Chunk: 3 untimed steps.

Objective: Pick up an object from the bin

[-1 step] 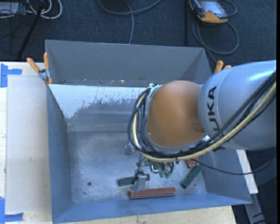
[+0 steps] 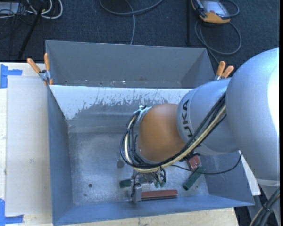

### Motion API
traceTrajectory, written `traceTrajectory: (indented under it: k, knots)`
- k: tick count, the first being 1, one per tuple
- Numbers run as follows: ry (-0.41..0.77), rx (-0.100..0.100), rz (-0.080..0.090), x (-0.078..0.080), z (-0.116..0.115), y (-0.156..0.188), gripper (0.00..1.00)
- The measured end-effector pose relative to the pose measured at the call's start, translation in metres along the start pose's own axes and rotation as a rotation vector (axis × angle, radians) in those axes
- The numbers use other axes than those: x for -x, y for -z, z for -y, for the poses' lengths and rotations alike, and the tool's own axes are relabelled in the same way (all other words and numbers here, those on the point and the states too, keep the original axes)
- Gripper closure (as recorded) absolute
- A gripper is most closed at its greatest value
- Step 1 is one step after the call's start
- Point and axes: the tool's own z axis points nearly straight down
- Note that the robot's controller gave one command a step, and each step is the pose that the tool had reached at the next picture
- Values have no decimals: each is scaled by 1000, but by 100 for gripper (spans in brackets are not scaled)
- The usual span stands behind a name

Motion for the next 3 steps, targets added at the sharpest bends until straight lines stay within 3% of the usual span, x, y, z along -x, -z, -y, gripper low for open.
traceTrajectory:
  k: [1,2,3]
  knots:
    - [-4,1,2,1,0,5,100]
    - [-8,0,17,10,9,126,100]
    - [-10,0,8,9,9,122,0]
